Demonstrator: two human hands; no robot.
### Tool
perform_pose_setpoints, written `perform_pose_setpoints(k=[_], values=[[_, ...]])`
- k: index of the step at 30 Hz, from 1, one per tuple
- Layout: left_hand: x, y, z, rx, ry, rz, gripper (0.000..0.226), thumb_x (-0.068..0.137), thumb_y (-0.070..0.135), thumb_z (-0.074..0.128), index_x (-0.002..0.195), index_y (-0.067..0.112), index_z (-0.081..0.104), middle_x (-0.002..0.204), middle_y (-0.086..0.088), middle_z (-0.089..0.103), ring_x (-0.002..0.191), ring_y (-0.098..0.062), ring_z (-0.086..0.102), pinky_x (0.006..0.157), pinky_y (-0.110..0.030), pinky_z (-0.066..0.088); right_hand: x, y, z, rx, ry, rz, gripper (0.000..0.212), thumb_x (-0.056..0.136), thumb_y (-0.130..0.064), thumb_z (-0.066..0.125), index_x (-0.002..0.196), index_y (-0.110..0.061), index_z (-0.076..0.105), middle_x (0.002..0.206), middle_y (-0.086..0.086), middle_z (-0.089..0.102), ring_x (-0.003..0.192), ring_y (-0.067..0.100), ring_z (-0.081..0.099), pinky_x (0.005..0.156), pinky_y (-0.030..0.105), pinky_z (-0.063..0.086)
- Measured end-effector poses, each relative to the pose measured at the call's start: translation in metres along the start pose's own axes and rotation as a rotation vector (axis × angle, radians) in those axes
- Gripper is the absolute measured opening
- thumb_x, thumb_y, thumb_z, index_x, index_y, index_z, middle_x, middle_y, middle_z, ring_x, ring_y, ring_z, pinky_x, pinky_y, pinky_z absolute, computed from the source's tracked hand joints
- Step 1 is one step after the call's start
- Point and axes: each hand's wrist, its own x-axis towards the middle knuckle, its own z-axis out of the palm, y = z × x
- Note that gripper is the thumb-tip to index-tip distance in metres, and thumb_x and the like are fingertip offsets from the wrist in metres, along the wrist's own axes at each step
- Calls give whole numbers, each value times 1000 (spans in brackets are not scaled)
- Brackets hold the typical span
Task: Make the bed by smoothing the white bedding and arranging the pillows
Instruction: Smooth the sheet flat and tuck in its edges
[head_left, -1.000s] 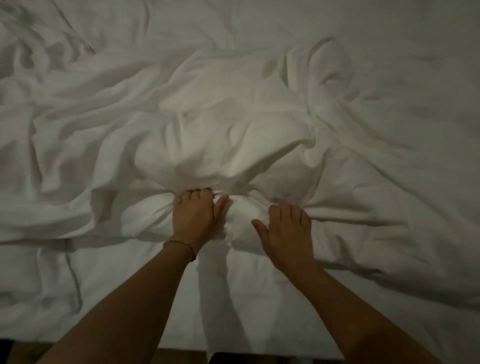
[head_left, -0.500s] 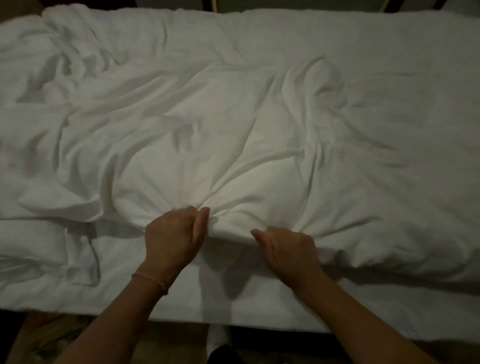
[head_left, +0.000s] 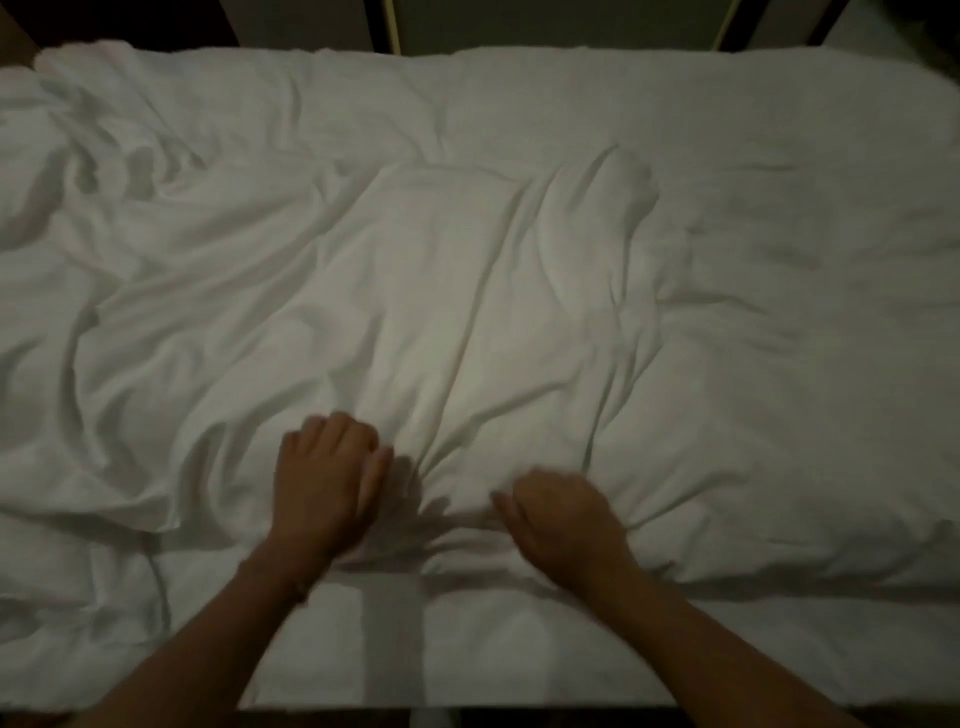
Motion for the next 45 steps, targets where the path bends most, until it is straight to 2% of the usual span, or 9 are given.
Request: perform_pose_setpoints(k=[4,8,14,19,22,26,31,35,45], values=[[72,-25,5,161,-87,-127,55,97,57,35,125,16,58,123,-10,58,118,-37,50,96,-51,37,55,30,4,-14,-85,405,55,102,-53,39,114,-5,64,113,16,61,109,36,57,97,52,44],[65,-36,36,182,-419,-171,71,94,67,12,111,14,57,103,-12,63,93,-37,58,77,-47,46,45,25,38,-28,-388,460,86,96,-71,11,139,-6,47,133,14,52,127,34,45,116,55,24],[58,-55,53,69,-405,-240,90,87,76,-8,97,16,59,83,-12,68,78,-36,65,66,-38,44,38,26,65,-84,-316,486,61,101,-62,18,91,-17,57,84,3,55,77,24,52,70,36,39],[78,-90,6,105,-422,-246,55,100,57,32,118,17,66,98,-19,68,91,-40,64,79,-42,50,73,42,57,-79,-224,419,74,100,-63,4,64,-18,51,55,6,59,48,29,60,47,28,33],[85,-120,-30,237,-266,-144,65,99,65,24,105,18,70,82,-22,67,78,-43,64,69,-44,50,108,37,43,-53,-58,279,68,105,-54,12,62,-18,51,51,4,55,43,29,56,42,28,32],[61,-130,-58,201,-228,-202,63,100,62,30,96,14,72,71,-24,64,70,-44,64,62,-43,48,120,22,28,-21,70,219,59,107,-45,25,61,-18,50,52,6,52,44,30,52,41,34,36],[0,-111,-8,214,-432,-229,83,92,72,2,72,18,62,55,-11,60,51,-35,63,50,-41,53,64,4,72,-67,-287,287,54,97,-48,33,65,-20,67,61,1,66,53,26,64,45,31,46],[4,-116,17,178,-469,-316,75,94,64,10,92,18,69,78,-13,70,74,-36,69,67,-46,54,63,15,86,-63,-258,292,68,104,-48,19,69,-18,68,62,4,66,53,27,63,44,33,47],[88,-134,-8,80,-110,-172,53,95,56,26,92,15,59,88,-9,59,83,-37,58,60,-43,46,121,51,58,-110,-72,316,37,103,-37,40,77,-15,55,75,7,53,72,30,50,67,42,37]])
